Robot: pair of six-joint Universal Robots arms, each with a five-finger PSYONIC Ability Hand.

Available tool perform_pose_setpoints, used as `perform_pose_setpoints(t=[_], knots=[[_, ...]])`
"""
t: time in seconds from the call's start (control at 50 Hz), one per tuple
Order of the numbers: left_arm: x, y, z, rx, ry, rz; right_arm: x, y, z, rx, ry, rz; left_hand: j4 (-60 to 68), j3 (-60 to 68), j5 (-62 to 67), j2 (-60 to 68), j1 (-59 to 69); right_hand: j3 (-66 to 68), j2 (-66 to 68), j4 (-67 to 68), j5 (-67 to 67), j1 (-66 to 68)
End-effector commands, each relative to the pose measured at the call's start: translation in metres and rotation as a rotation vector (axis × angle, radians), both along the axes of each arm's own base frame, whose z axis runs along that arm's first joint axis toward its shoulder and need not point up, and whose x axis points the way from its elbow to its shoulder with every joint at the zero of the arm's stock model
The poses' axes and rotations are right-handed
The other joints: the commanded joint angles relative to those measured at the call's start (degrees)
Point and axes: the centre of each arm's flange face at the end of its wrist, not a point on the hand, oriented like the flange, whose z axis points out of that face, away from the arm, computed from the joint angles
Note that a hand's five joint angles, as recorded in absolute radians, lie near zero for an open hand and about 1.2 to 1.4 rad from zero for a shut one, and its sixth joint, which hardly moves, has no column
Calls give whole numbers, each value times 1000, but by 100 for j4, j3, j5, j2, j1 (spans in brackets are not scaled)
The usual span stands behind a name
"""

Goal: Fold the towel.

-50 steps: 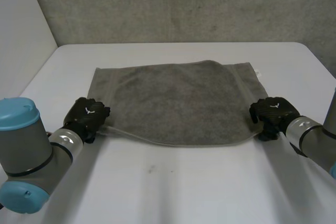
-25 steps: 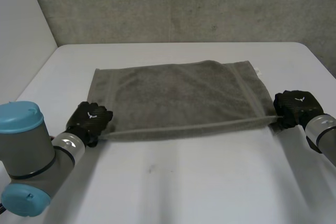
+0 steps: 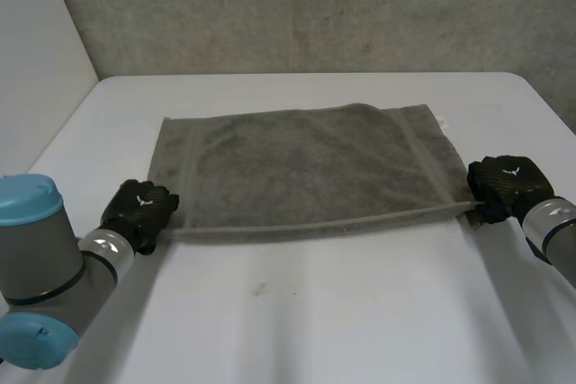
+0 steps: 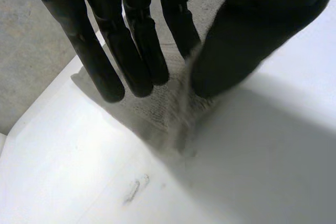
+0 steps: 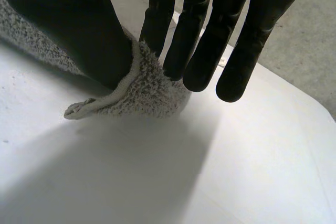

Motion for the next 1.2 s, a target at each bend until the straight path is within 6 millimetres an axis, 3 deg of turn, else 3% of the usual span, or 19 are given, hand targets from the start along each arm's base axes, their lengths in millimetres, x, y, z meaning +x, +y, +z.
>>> perform_pose_setpoints(t=[0.02,0.16,0.26,0.28,0.32,0.34,0.38,0.44,0.58,0.7,0.74,0.78,0.8,0.84,0.86,0.9,0.96,1.06,1.2], knots=[[1,0,-4,11,-1,2,-1,1,2,-9,41,7,2032,2036,2115,2031,2011,1195,1249,1145,1789,1748],[1,15,1,33,-21,-12,0,18,27,-1,183,72,2032,2036,2115,2031,2011,1195,1249,1145,1789,1748],[10,41,48,61,-18,2,-3,46,60,37,373,160,2032,2036,2115,2031,2011,1195,1249,1145,1789,1748],[10,41,48,61,-18,2,-3,46,60,37,374,160,2032,2036,2115,2031,2011,1195,1249,1145,1789,1748],[14,56,75,43,-13,1,-3,62,90,-4,436,176,2032,2036,2115,2031,2011,1195,1249,1145,1789,1748],[14,56,75,43,-13,1,-3,62,91,-5,437,176,2032,2036,2115,2031,2011,1195,1249,1145,1789,1748],[17,69,98,6,-3,-1,-2,77,118,-48,447,178,2032,2036,2115,2031,2011,1195,1249,1145,1789,1748],[19,79,113,-32,4,-3,0,89,137,-92,445,187,2032,2036,2115,2031,2011,1195,1249,1145,1789,1748],[18,84,118,-46,6,-15,7,96,143,-138,424,259,2032,2036,2115,2031,2011,1195,1249,1145,1789,1748],[10,53,94,-28,-5,-17,8,75,117,-61,422,280,2032,2036,2115,2031,2011,1195,1249,1145,1789,1748],[6,40,86,-44,-2,-19,9,45,99,-53,435,281,2032,2036,2115,2031,2011,1195,1249,1145,1789,1748],[-1,15,72,-67,1,-16,11,31,90,-53,440,271,2032,2036,2115,2031,2011,1195,1249,1145,1789,1748],[-1,15,72,-67,1,-16,11,31,90,-53,440,271,2032,2036,2115,2031,2011,1195,1249,1145,1789,1748],[-10,-13,55,-89,4,-15,22,9,75,-77,453,273,2032,2036,2115,2031,2011,1195,1249,1145,1789,1748],[-10,-13,55,-89,4,-15,22,9,75,-77,453,273,2032,2036,2115,2031,2011,1195,1249,1145,1789,1748],[-18,-37,43,-118,14,-20,41,-11,57,-117,454,282,2032,2036,2115,2031,2011,1195,1249,1145,1789,1748],[-21,-50,37,-138,21,-20,46,-22,51,-140,449,267,2032,2036,2115,2031,2011,1195,1249,1145,1789,1748],[-33,-90,28,-255,57,-18,57,-62,33,-268,393,179,2032,2036,2115,2031,2011,1195,1249,1145,1789,1748],[-42,-117,18,-320,72,-15,64,-89,19,-373,376,130,2032,2036,2115,2031,2011,1195,1249,1145,1789,1748]])
